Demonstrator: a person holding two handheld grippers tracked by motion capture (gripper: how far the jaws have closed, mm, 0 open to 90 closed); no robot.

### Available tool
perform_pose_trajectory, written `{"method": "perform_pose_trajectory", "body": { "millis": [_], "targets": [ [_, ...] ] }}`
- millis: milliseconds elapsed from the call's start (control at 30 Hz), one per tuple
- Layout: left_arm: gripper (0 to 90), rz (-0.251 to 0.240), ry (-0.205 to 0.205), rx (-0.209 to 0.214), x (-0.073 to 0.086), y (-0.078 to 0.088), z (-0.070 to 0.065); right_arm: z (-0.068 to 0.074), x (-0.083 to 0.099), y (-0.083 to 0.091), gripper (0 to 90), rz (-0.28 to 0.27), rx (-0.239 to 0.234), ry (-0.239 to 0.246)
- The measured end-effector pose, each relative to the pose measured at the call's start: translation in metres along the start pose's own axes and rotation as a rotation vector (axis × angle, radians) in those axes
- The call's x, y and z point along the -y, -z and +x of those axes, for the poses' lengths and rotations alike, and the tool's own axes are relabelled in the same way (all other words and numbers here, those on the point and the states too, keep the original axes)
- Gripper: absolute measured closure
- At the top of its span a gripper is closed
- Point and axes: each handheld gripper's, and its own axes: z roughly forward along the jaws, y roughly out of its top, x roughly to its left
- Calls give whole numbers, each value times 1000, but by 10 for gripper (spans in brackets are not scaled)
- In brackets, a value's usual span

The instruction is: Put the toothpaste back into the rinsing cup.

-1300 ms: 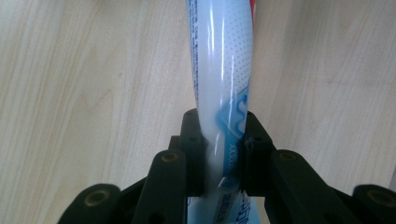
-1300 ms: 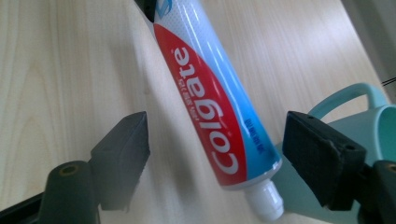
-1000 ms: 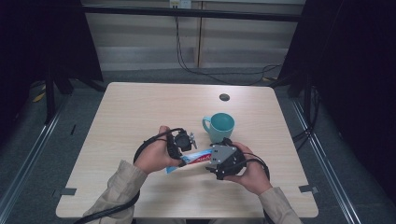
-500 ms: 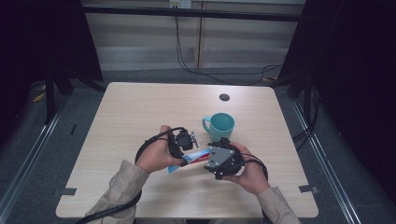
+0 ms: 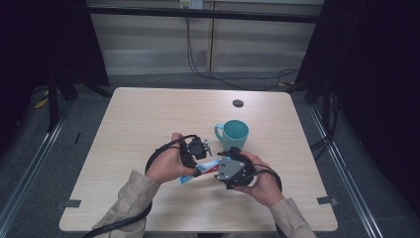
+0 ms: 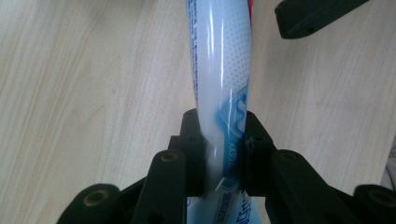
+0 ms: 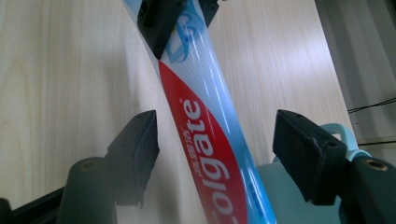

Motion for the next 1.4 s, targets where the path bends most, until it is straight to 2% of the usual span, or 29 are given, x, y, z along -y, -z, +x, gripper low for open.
{"method": "perform_pose_trajectory", "body": {
  "millis": [433,667,800,867,933,1033,1133,1200,1300,1333,1400],
  "targets": [
    [748,-9,10,14,0,0,1,3,-6,-7,345,3,-15,33],
    [748,-9,1,20,-2,1,2,4,-7,-8,366,11,-16,37],
    [748,-17,6,26,-3,1,1,5,-7,-10,442,19,-17,38],
    [748,-15,6,28,-4,1,1,5,-7,-10,446,24,-18,43],
    [748,-24,12,29,-3,1,1,5,-7,-10,478,15,-12,29],
    [747,-28,12,30,-4,2,1,5,-8,-10,483,20,-10,35],
    [747,-27,13,35,-5,3,1,5,-9,-11,483,17,-7,20],
    [747,-28,1,26,-5,3,1,4,-10,-12,489,25,-7,38],
    [746,-34,6,22,-5,3,1,4,-11,-12,518,27,-8,42],
    [744,-28,0,22,-4,2,1,3,-11,-11,560,25,-18,35],
    [739,-32,-11,21,-4,2,1,1,-10,-10,585,29,-35,30]
  ]
}}
